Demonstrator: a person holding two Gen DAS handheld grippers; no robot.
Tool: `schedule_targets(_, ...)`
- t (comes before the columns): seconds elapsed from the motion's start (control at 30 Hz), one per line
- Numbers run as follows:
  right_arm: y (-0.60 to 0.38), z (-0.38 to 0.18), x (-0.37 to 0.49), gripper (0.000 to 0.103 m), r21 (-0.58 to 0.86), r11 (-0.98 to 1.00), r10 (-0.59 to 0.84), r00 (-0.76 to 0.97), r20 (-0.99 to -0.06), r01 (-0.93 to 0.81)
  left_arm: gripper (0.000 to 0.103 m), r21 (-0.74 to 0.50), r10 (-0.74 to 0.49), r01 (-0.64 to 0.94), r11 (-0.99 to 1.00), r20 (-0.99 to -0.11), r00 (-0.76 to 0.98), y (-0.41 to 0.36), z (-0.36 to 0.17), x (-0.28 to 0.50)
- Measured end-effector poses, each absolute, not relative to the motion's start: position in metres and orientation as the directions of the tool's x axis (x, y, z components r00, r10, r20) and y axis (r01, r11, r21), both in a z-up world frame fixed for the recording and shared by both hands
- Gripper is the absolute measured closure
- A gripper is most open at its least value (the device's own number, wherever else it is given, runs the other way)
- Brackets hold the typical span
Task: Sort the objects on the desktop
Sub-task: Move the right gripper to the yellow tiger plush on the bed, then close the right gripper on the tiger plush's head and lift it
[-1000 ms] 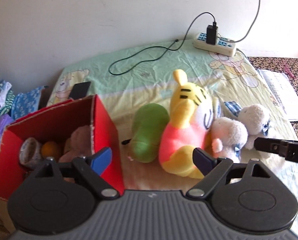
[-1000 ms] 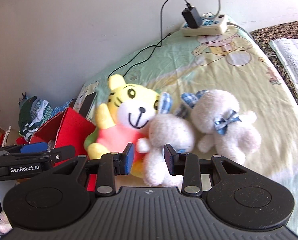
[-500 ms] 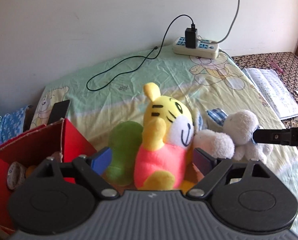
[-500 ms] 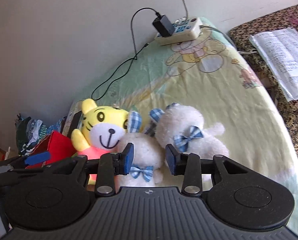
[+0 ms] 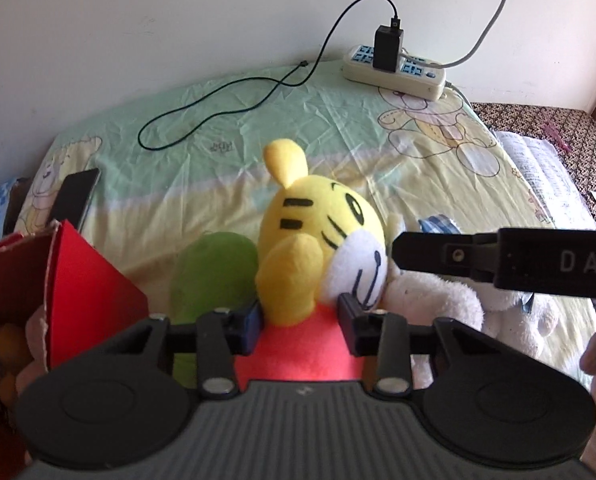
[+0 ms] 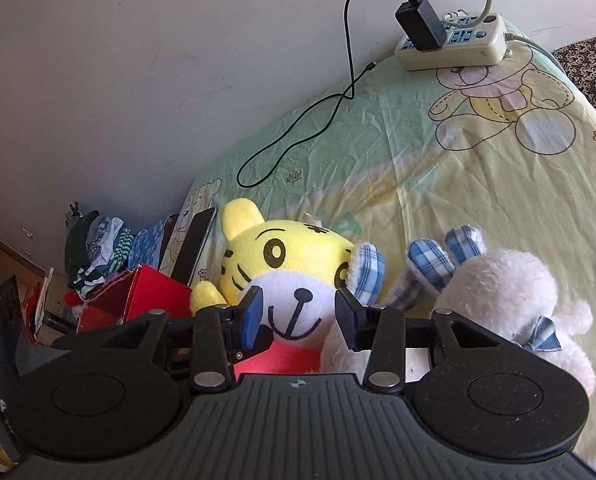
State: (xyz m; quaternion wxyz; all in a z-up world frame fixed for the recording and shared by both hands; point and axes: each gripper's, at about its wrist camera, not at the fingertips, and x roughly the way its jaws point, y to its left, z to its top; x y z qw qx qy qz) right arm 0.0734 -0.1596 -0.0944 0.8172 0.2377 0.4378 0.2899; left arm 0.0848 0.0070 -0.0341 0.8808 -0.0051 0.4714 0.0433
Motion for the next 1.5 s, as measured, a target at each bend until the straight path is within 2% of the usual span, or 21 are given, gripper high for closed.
schedule_targets(0.1, -0.158, -0.096, 0.074, 0.059, 0.658, 0.703, 0.699, 0.43, -0.571, -0.269, 0.081, 0.008, 0.056, -0.089, 0.996, -0.828, 0.557, 0.009, -0.028, 0.078)
schedule_targets(0.4, -0.153, -0.094, 0.065, 0.058, 0.713, 0.644, 0.756, 0.375, -0.537, -0.277, 0.083, 0.0, 0.002, -0.004, 1.0, -0.785, 0.619, -0.009, 0.001, 0.046)
schedule_targets(0.6, -0.142, -0.093, 0.052, 0.064, 0.72, 0.625, 0.778, 0.314, -0.544, -0.301, 0.083, -0.022, -0.001, -0.03, 0.999, -0.819, 0.574, 0.003, -0.014, 0.032)
schedule_targets(0.63, -0.139, -0.096, 0.05, 0.064, 0.722, 0.623, 0.781, 0.299, -0.549, -0.3, 0.08, -0.028, -0.003, -0.035, 0.999, -0.828, 0.561, 0.006, -0.018, 0.03)
schedule_targets(0.7, -0.135, -0.099, 0.046, 0.064, 0.72, 0.623, 0.781, 0.285, -0.555, -0.306, 0.067, 0.016, 0.049, -0.064, 0.998, -0.828, 0.559, 0.009, -0.026, 0.026)
schedule_targets(0.73, -0.135, -0.098, 0.044, 0.064, 0.713, 0.63, 0.776, 0.294, -0.558, -0.309, 0.054, 0.033, 0.066, -0.068, 0.997, -0.822, 0.566, 0.009, -0.028, 0.026)
schedule_targets(0.77, -0.135, -0.097, 0.044, 0.063, 0.705, 0.638, 0.769, 0.312, -0.558, -0.31, 0.034, 0.048, 0.08, -0.07, 0.996, -0.815, 0.574, 0.008, -0.028, 0.026)
schedule_targets(0.83, -0.139, -0.095, 0.047, 0.054, 0.704, 0.645, 0.76, 0.346, -0.55, -0.297, 0.016, 0.071, 0.095, -0.063, 0.995, -0.795, 0.6, 0.006, -0.028, 0.029)
schedule_targets(0.87, -0.14, -0.093, 0.05, 0.052, 0.705, 0.645, 0.758, 0.357, -0.545, -0.294, 0.012, 0.079, 0.1, -0.061, 0.995, -0.785, 0.611, 0.005, -0.028, 0.031)
schedule_targets(0.93, -0.14, -0.092, 0.055, 0.044, 0.69, 0.661, 0.744, 0.379, -0.551, -0.294, 0.01, 0.09, 0.104, -0.055, 0.994, -0.776, 0.623, 0.003, -0.029, 0.038)
schedule_targets(1.0, -0.135, -0.097, 0.06, 0.044, 0.671, 0.679, 0.73, 0.38, -0.569, -0.298, 0.019, 0.102, 0.115, -0.056, 0.993, -0.78, 0.616, 0.003, -0.033, 0.049)
schedule_targets(1.03, -0.132, -0.101, 0.063, 0.044, 0.677, 0.673, 0.736, 0.361, -0.572, -0.298, 0.034, 0.094, 0.105, -0.05, 0.994, -0.794, 0.599, 0.004, -0.035, 0.055)
schedule_targets(1.07, -0.128, -0.107, 0.066, 0.045, 0.689, 0.663, 0.746, 0.334, -0.576, -0.292, 0.043, 0.062, 0.074, -0.042, 0.997, -0.806, 0.587, 0.007, -0.037, 0.058)
schedule_targets(1.13, -0.124, -0.115, 0.069, 0.045, 0.705, 0.654, 0.754, 0.308, -0.58, -0.275, 0.05, 0.026, 0.045, -0.042, 0.999, -0.817, 0.575, 0.007, -0.039, 0.062)
schedule_targets(1.23, -0.12, -0.11, 0.067, 0.049, 0.694, 0.652, 0.757, 0.309, -0.576, -0.305, 0.057, 0.024, 0.038, -0.031, 0.999, -0.812, 0.582, 0.005, -0.037, 0.061)
schedule_targets(1.5, -0.127, -0.08, 0.044, 0.054, 0.689, 0.626, 0.779, 0.332, -0.532, -0.364, 0.058, -0.004, 0.008, -0.017, 1.0, -0.768, 0.64, 0.0, -0.005, 0.038)
